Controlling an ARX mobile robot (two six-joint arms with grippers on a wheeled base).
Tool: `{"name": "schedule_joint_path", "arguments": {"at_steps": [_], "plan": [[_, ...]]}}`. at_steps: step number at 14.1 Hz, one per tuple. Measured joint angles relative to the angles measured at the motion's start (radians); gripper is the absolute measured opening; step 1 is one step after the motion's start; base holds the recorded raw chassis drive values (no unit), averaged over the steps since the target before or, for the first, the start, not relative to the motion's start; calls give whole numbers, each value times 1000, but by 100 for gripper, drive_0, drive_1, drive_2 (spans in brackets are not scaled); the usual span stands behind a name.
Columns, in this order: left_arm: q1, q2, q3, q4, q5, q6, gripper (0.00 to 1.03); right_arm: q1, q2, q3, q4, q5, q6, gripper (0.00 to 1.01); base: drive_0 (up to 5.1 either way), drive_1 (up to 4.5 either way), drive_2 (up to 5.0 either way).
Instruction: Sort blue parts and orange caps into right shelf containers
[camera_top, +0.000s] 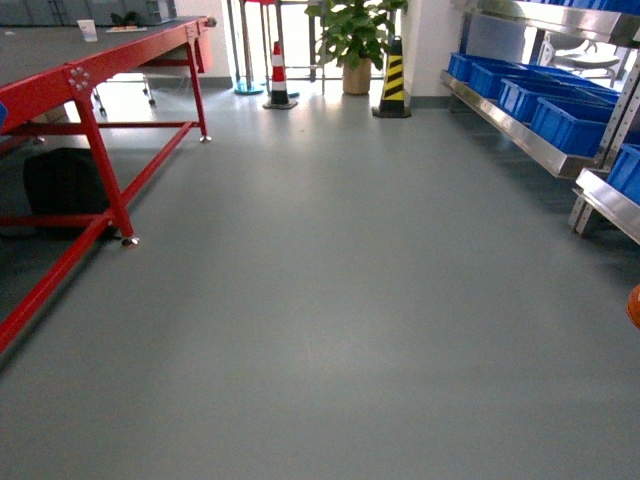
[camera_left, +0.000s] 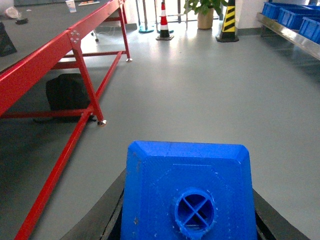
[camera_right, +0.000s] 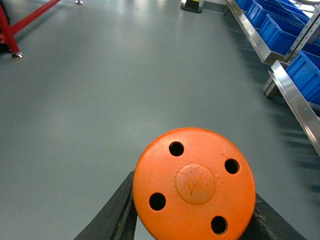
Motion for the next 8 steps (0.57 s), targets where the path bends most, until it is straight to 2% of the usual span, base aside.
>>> {"name": "schedule_joint_path", "arguments": {"at_steps": [8], "plan": [[1,0,0,6,0,0,44,0,0,0,2,0,0,43,-24,408,-456]]}}
